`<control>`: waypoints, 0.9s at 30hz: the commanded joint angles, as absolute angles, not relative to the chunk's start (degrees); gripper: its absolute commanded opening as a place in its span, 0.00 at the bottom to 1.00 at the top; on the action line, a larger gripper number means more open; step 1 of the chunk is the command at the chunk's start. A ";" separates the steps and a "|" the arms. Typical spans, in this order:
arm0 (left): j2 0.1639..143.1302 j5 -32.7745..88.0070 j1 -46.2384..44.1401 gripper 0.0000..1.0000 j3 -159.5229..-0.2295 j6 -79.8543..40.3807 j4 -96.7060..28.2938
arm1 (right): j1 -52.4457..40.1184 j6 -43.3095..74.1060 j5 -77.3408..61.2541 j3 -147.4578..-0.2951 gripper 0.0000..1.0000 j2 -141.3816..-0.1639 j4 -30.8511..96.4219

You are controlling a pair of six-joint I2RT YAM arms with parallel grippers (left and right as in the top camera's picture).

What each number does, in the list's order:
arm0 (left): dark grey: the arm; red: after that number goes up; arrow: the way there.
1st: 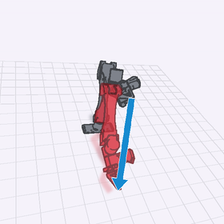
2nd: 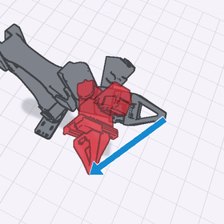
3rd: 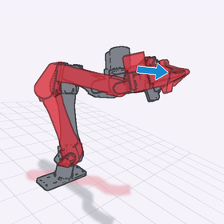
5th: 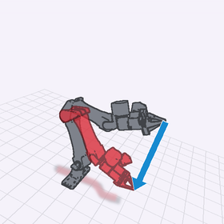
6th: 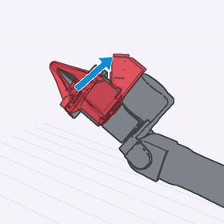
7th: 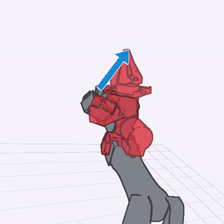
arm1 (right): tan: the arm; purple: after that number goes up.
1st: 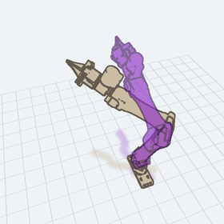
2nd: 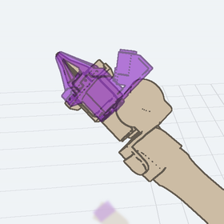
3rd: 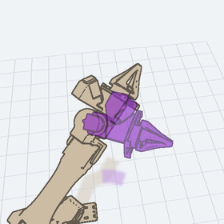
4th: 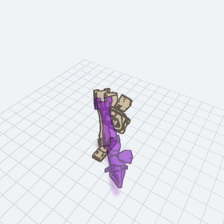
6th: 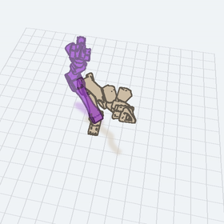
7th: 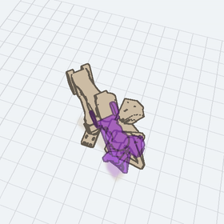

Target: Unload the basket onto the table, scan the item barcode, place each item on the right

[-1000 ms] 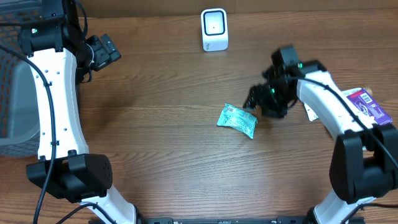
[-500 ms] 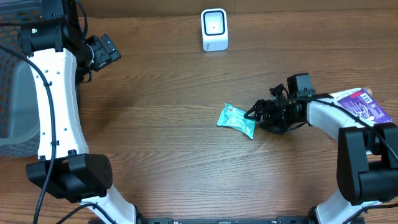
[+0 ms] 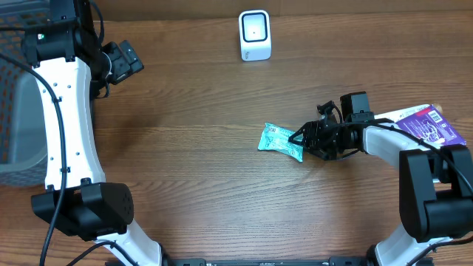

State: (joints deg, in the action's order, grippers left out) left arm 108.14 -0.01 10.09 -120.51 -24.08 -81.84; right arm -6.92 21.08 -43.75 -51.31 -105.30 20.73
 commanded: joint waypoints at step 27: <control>108.36 -0.21 9.74 1.00 -120.86 -24.88 -81.84 | -8.03 29.34 -56.16 -52.05 0.04 -105.95 8.16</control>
